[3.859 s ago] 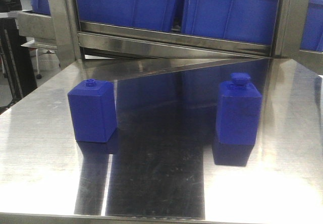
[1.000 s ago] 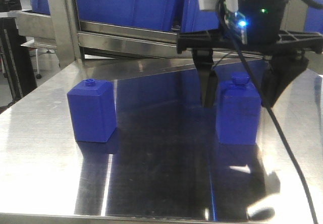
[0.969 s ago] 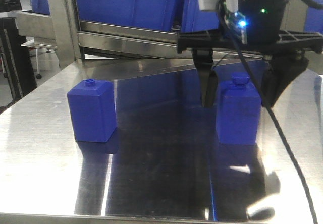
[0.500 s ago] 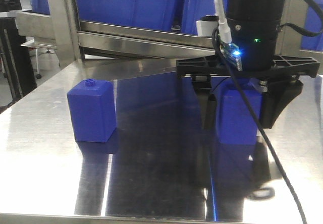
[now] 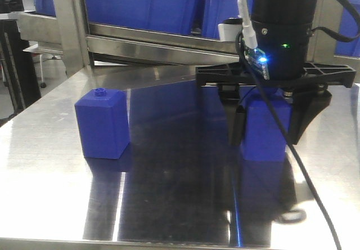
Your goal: Pick and sort blue part to right shelf
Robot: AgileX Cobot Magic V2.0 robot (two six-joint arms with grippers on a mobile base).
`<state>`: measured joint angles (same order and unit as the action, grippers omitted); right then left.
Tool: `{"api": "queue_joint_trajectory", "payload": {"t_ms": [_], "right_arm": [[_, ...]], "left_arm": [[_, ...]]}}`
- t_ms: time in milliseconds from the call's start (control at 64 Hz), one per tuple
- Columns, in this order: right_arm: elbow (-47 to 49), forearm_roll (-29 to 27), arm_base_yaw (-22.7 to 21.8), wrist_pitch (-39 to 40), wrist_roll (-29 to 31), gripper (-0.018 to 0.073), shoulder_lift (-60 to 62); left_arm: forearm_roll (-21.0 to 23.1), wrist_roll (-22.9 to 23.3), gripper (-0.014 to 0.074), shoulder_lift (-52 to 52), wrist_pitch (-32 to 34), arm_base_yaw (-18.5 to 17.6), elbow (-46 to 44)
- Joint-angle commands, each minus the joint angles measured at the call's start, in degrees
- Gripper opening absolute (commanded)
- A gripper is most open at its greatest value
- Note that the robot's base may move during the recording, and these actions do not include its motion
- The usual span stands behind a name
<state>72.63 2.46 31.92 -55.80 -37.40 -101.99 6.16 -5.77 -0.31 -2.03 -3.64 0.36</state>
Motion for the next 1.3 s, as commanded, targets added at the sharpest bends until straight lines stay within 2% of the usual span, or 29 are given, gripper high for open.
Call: {"api": "queue_joint_trajectory", "payload": {"t_ms": [0, 359, 500, 609, 719, 938, 1062, 1281], "right_arm": [[1.20, 0.15, -0.32, 0.44, 0.23, 0.0433, 2.76], [1.19, 0.88, -0.32, 0.32, 0.98, 0.0432, 8.38], [-0.22, 3.38, -0.60, 0.79, 5.18, 0.0432, 14.53], [-3.55, 3.44, -2.57, 3.36, 10.11, 0.0432, 19.43], [-8.01, 3.00, -5.91, 6.98, 16.07, 0.0432, 24.09], [-19.06, 0.63, -16.56, 16.78, 28.85, 0.0432, 34.89], [-25.17, -0.24, -22.93, 24.98, 34.95, 0.0432, 41.45], [-35.73, -1.46, -29.96, 43.54, 35.66, 0.0432, 51.15]], "left_arm": [[0.39, 0.46, 0.0124, -1.34, 5.09, -0.18, 1.37], [0.39, 0.46, 0.0124, -1.34, 5.09, -0.18, 1.37], [0.39, 0.46, 0.0124, -1.34, 5.09, -0.18, 1.37], [0.39, 0.46, 0.0124, -1.34, 5.09, -0.18, 1.37], [0.39, 0.46, 0.0124, -1.34, 5.09, -0.18, 1.37], [0.39, 0.46, 0.0124, -1.34, 5.09, -0.18, 1.37], [0.39, 0.46, 0.0124, -1.34, 5.09, -0.18, 1.37], [0.39, 0.46, 0.0124, -1.34, 5.09, -0.18, 1.37]]}}
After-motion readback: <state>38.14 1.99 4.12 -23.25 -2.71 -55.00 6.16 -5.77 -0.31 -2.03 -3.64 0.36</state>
